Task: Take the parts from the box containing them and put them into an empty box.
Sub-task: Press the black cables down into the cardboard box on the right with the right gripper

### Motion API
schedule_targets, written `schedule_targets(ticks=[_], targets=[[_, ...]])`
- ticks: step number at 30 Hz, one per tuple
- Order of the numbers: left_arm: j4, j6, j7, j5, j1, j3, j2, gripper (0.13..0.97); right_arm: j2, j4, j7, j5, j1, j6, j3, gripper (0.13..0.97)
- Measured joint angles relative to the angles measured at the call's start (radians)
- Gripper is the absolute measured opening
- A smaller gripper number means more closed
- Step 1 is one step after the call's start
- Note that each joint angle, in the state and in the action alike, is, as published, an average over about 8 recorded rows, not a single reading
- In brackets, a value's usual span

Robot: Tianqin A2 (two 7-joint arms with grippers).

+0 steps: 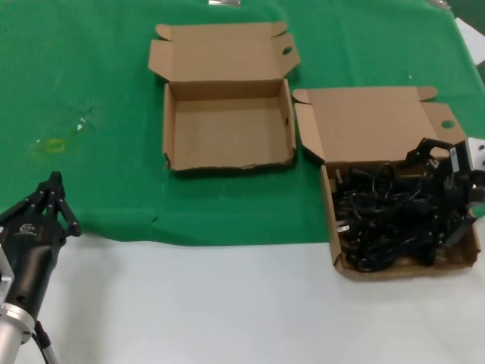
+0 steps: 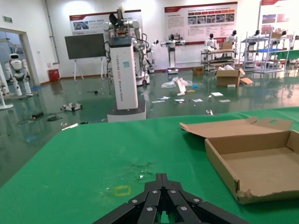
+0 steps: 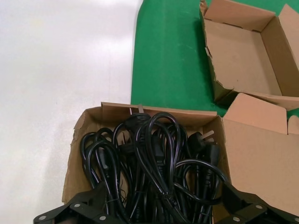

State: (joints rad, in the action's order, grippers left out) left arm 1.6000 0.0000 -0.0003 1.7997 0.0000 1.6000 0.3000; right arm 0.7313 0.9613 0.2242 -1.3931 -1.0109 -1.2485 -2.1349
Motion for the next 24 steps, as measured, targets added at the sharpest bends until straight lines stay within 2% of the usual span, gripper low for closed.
schedule_targets(ticks=[4,12,16,24], targets=[[0.000,0.000,0.000,0.000,0.000,0.000,0.000,0.144,-0.010,-0.016,0.005,0.010,-0.008,-0.002,0.001,0.880],[0.000,0.000,0.000,0.000,0.000,0.000,0.000,0.144,-0.027,-0.048,0.020,0.024,-0.017,-0.003,0.000,0.733],[0.000,0.000,0.000,0.000,0.000,0.000,0.000,0.144,-0.031,-0.061,0.028,0.027,-0.016,-0.004,0.001,0.733],[0.000,0.000,0.000,0.000,0.000,0.000,0.000,0.144,-0.033,-0.072,0.033,0.031,-0.011,-0.005,0.005,0.518]])
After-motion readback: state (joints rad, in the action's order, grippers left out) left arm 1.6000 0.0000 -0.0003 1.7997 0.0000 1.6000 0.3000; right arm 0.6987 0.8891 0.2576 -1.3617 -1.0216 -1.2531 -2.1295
